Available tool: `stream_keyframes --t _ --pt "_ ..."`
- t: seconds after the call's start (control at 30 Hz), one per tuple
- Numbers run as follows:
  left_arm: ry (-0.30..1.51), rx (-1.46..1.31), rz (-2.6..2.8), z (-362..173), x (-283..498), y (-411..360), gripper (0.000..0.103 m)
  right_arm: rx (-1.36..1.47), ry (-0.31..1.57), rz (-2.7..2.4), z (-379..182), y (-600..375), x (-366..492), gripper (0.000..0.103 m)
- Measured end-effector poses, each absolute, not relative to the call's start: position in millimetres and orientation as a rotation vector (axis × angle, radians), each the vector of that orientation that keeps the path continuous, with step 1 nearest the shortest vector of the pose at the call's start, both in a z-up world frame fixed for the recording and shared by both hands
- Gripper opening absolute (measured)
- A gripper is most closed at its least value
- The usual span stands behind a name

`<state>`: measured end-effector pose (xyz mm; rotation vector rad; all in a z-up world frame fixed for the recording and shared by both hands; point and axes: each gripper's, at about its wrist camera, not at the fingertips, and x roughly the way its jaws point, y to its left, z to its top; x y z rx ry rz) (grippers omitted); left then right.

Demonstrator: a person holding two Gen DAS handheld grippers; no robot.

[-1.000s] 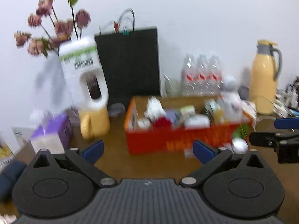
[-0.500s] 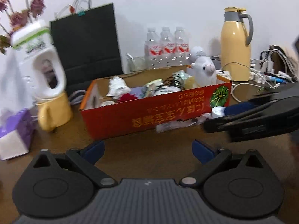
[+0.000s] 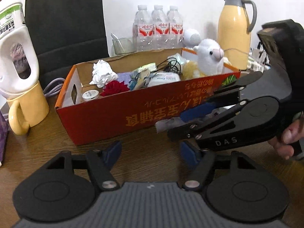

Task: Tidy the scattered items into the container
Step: 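Grasp the clear plastic wrapper with the left tool while the right grasps a thin clear strip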

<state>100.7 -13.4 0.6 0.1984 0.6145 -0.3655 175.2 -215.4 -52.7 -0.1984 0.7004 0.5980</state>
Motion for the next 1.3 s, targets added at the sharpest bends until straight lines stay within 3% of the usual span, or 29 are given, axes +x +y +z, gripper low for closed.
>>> stream_keyframes --t 0.13,0.43,0.57,0.6,0.63,0.67,0.73,0.8,1.13,1.3 --pt "0.599 0.240 -0.386 0 99 -12 0.072 -0.170 0.699 0.740 -47 -222 166 0.024" --pt "0.665 0.136 -0.412 -4 129 -33 0.072 -0.208 0.672 0.586 -47 -255 164 0.029" --pt "0.698 0.113 -0.367 -6 141 -45 0.069 -0.235 0.642 0.558 -47 -256 163 0.022" --pt "0.709 0.101 -0.353 -8 143 -46 0.065 -0.226 0.644 0.557 -48 -259 166 0.022" --pt "0.699 0.105 -0.335 -8 143 -47 0.052 -0.213 0.649 0.557 -48 -262 167 0.022" --pt "0.691 0.116 -0.318 -8 143 -48 0.046 -0.201 0.653 0.564 -49 -265 168 0.023" --pt "0.686 0.116 -0.318 -7 141 -45 0.031 -0.196 0.664 0.572 -51 -266 166 0.034" --pt "0.685 0.113 -0.320 -7 139 -40 0.021 -0.207 0.673 0.592 -55 -262 166 0.034" --pt "0.676 0.103 -0.261 -5 124 -25 0.017 -0.191 0.658 0.592 -57 -257 169 0.033" --pt "0.652 0.102 -0.168 -5 109 -18 0.017 -0.123 0.700 0.498 -54 -252 175 0.021"
